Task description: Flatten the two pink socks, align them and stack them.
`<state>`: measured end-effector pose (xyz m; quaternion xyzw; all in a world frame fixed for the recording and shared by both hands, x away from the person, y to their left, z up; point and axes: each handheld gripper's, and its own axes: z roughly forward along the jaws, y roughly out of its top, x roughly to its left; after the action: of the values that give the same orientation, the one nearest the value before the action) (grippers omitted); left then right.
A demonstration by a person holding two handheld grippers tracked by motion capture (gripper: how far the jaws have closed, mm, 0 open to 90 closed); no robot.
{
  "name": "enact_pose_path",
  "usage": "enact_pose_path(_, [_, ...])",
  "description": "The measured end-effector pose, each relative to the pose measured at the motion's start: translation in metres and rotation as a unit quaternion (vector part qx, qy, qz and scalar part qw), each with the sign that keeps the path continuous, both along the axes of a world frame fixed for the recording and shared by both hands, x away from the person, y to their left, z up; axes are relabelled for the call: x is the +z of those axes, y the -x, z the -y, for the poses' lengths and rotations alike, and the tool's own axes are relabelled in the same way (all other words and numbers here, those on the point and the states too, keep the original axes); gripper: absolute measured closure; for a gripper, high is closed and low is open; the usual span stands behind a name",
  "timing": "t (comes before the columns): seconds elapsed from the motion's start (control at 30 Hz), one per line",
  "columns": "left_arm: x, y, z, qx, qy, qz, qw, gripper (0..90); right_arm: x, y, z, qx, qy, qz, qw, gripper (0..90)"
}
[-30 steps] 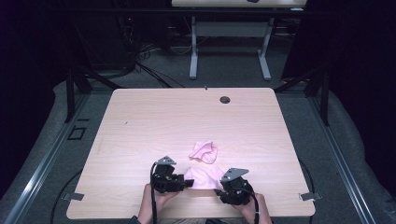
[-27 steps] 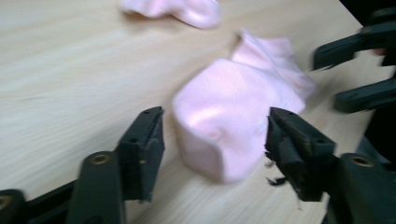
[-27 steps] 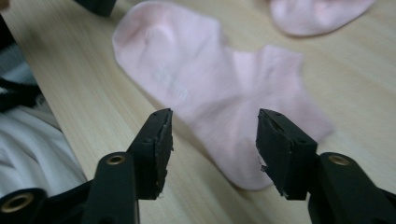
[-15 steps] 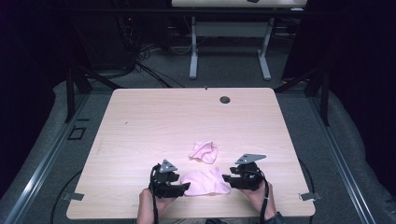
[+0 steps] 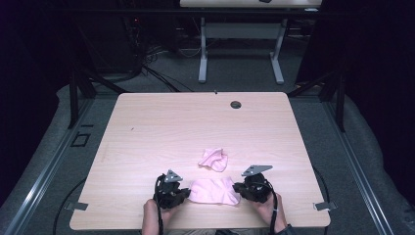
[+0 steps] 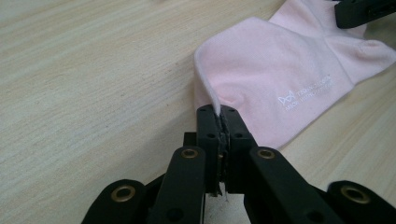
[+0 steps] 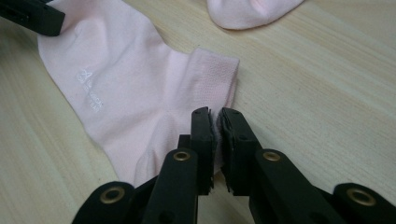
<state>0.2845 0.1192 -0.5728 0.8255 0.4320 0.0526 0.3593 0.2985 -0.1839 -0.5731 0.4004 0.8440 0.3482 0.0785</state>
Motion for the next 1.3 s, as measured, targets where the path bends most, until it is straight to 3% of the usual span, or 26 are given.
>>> enact_pose_path(0.17, [0.003,0.005,-0.006,-0.006,0.022,-0.006,0.9997,88.5,0.01,0.013,0.005,0.0,-0.019,0.004,0.9998,84.1])
enact_pose_path(0.33, [0.002,0.014,-0.006,-0.015,0.02,-0.013,0.9996,86.7,0.013,0.025,0.007,0.006,-0.014,-0.003,0.9999,83.3])
enact_pose_path(0.4, [0.001,0.015,-0.007,-0.006,0.02,-0.018,0.9996,70.2,0.008,0.025,0.005,0.011,-0.01,-0.01,0.9998,78.5])
enact_pose_path(0.43, [0.003,0.015,-0.009,-0.002,0.022,-0.014,0.9997,61.3,0.007,0.024,0.005,0.009,-0.014,-0.009,0.9998,71.6])
enact_pose_path(0.53, [0.01,0.017,-0.019,0.022,0.019,0.017,0.9994,33.9,0.013,0.017,0.008,0.012,-0.033,0.008,0.9993,57.6])
enact_pose_path(0.6, [0.014,0.017,-0.027,0.044,0.016,0.039,0.9981,24.6,0.023,0.008,0.009,0.01,-0.039,0.022,0.9989,52.3])
enact_pose_path(0.63, [0.014,0.017,-0.027,0.044,0.016,0.039,0.9981,21.4,0.029,0.002,0.007,0.007,-0.045,0.031,0.9985,51.1])
enact_pose_path(0.67, [0.015,0.017,-0.033,0.06,0.007,0.051,0.9969,21.4,0.029,0.002,0.007,0.007,-0.045,0.031,0.9985,51.1])
enact_pose_path(0.7, [0.014,0.017,-0.041,0.076,-0.005,0.06,0.9953,15.7,0.039,-0.015,0.0,0.011,-0.045,0.042,0.998,50.4])
enact_pose_path(0.73, [0.013,0.017,-0.045,0.082,-0.007,0.062,0.9947,15.3,0.042,-0.022,-0.004,0.009,-0.042,0.048,0.9979,50.2])
enact_pose_path(0.87, [0.006,0.023,-0.057,0.099,-0.008,0.062,0.9931,14.7,0.047,-0.052,-0.036,0.034,-0.015,0.07,0.9969,50.0])
enact_pose_path(0.97, [0.0,0.028,-0.062,0.109,-0.007,0.057,0.9924,15.3,0.042,-0.066,-0.068,0.073,0.019,0.068,0.9948,50.2])
enact_pose_path(1.07, [-0.003,0.031,-0.067,0.112,-0.001,0.051,0.9924,15.6,0.03,-0.078,-0.093,0.09,0.065,0.057,0.9921,50.0])
enact_pose_path(1.17, [-0.003,0.032,-0.071,0.113,0.005,0.052,0.9922,15.8,0.02,-0.087,-0.101,0.089,0.093,0.049,0.9905,51.3])
enact_pose_path(1.3, [-0.004,0.031,-0.073,0.115,0.012,0.051,0.992,15.8,0.013,-0.092,-0.103,0.082,0.106,0.045,0.9899,63.5])
